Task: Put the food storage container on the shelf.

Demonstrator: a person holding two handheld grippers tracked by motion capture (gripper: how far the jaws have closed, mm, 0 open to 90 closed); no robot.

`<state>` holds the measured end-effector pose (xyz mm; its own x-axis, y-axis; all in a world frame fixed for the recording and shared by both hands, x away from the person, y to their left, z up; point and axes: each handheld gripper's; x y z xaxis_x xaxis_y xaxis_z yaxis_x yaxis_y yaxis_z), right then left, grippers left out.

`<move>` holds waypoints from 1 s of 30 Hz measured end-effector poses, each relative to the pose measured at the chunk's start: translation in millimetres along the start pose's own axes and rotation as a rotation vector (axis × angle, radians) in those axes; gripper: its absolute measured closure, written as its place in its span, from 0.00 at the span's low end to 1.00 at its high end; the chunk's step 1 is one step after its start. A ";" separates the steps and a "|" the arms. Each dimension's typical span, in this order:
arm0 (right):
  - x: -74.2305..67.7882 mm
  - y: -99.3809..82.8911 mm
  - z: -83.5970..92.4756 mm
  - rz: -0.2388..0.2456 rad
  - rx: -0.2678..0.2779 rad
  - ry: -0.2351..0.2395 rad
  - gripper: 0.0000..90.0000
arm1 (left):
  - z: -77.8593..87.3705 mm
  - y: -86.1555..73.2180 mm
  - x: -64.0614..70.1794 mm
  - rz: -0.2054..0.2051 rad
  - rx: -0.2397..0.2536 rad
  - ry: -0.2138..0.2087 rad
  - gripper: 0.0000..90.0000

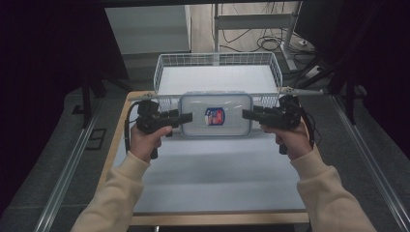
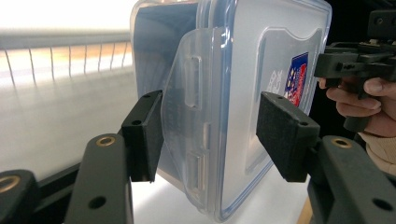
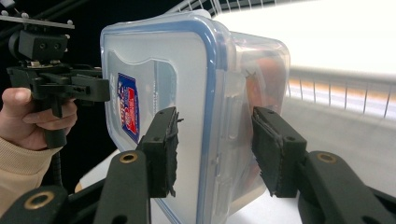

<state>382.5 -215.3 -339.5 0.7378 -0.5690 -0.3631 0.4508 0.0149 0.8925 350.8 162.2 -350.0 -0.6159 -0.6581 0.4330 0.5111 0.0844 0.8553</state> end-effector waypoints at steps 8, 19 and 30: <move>5.7 53.4 -8.1 0.016 0.005 -0.005 0.58 | -7.2 52.0 -9.6 0.002 0.020 -0.012 0.48; 39.2 94.7 -27.2 -0.052 -0.026 -0.018 0.58 | -37.5 94.0 -35.4 0.039 -0.019 -0.021 0.49; 72.4 96.8 -50.1 -0.138 -0.055 -0.048 0.58 | -64.7 99.0 -64.2 0.100 -0.057 -0.014 0.48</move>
<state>504.7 -213.8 -292.8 0.6428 -0.6074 -0.4668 0.5741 -0.0214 0.8185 479.8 164.3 -311.6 -0.5686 -0.6377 0.5196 0.6034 0.1060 0.7904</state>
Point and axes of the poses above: each handheld gripper's, and its own axes: z roughly backward along the jaws, y roughly out of its top, x roughly to its right, and after that the axes turned 5 degrees about x, right-handed
